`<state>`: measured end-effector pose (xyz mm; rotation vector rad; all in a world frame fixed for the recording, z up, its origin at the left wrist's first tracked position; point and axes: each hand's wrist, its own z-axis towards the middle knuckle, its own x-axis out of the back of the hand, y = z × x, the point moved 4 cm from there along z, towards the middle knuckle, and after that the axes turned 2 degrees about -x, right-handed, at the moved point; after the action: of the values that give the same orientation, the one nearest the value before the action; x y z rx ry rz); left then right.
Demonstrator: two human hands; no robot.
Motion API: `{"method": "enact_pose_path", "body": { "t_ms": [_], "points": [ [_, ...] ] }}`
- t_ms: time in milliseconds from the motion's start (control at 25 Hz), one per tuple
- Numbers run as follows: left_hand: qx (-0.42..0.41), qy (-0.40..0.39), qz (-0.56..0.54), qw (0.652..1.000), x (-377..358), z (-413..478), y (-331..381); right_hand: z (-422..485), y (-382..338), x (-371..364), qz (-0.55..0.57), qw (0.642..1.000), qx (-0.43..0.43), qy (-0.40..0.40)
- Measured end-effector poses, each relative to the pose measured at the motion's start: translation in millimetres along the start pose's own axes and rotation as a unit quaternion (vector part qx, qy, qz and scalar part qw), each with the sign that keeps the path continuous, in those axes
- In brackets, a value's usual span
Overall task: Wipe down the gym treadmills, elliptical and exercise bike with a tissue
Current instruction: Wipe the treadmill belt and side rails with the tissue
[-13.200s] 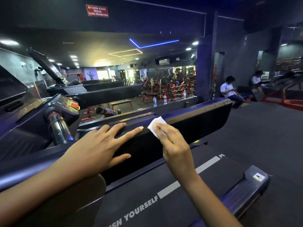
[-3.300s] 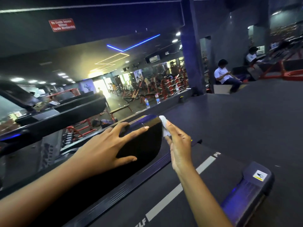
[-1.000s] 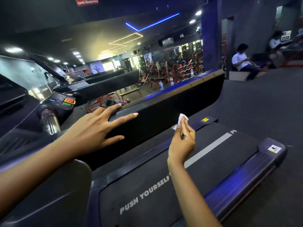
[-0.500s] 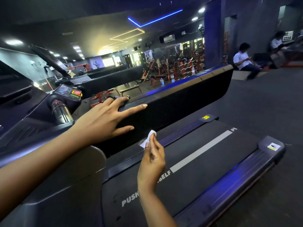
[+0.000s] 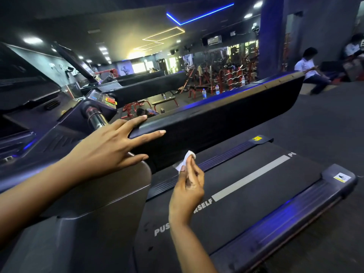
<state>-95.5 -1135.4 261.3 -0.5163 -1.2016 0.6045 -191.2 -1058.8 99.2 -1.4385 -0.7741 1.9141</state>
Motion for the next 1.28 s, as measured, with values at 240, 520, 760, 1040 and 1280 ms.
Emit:
{"method": "enact_pose_path", "body": {
  "t_ms": [240,520,760,1040,1280],
  "points": [
    [-0.001,0.005,-0.014,1.0,-1,-1,-2,-42,-9,-3,-0.03,0.995,0.024,-0.096],
    [0.001,0.015,-0.006,1.0,-3,-3,-1,90,-58,1,-0.15,0.972,0.181,-0.023],
    [0.006,0.013,-0.008,1.0,-5,-4,-1,52,-31,-6,-0.208,0.944,0.248,-0.063],
    [0.009,0.014,-0.01,1.0,-4,-4,0,52,-26,18,-0.216,0.924,0.308,-0.066],
    [0.016,0.012,-0.01,1.0,-4,-3,1,101,-28,17,-0.216,0.95,0.227,-0.008]
  ]
}}
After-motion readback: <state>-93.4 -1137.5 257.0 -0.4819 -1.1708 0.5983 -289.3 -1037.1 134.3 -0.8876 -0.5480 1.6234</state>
